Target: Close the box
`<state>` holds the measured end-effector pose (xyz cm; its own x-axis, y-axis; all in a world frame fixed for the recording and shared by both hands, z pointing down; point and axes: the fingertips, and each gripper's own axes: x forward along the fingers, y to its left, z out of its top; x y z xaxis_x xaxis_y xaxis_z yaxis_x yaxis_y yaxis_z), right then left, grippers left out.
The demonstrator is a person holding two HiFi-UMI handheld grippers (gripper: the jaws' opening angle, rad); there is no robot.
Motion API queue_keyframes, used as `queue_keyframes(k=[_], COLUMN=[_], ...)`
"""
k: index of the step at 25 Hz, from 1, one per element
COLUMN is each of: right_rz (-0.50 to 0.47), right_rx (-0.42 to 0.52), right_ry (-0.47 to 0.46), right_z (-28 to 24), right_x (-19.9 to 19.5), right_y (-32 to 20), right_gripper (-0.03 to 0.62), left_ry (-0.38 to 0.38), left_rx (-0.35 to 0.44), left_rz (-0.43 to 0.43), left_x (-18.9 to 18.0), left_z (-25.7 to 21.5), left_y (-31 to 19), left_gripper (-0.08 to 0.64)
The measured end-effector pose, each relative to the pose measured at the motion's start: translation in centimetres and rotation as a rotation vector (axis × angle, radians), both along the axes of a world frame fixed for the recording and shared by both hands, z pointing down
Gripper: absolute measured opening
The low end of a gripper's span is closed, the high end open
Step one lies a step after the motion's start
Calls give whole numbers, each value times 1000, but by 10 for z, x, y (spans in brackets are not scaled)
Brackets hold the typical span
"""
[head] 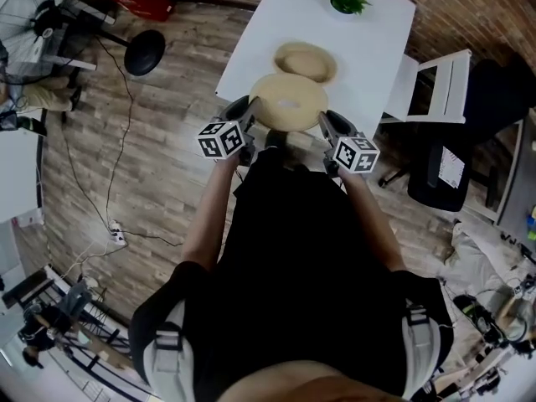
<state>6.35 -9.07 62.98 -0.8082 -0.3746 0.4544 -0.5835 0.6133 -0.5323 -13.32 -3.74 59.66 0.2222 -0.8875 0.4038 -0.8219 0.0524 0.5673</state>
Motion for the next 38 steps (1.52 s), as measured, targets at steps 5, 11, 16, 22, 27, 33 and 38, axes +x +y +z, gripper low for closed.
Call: queue_keyframes(k=[5,11,16,22,27,33,38], right_rz=[42,92,139,206,270,340,396], right_rx=[-6,-11,-16,-18,-25,-25,-21], right_ry=[9,17,20,26,28,41,48], right_z=[3,5,7,12,15,20,23], right_x=[-2,-2,-5,-11,-16,-22,-29], right_y=[-18,-36,-50,-69,-82,-95,-105], right_gripper=[89,87,86,86,86,86,86], left_ry=[11,19,29,30,40,50,19], left_rx=[-17,-34,-62,-82,-90,-102,-94], left_rz=[35,79,123,177,225,288,333], left_x=[-4,-6,-9,-16,-23,-29,-36], left_z=[6,14,22,30,37,47,52], left_y=[-22,-45,-62,-91,-111,-134,-149], left_gripper=[129,129,129,129,129,129,129])
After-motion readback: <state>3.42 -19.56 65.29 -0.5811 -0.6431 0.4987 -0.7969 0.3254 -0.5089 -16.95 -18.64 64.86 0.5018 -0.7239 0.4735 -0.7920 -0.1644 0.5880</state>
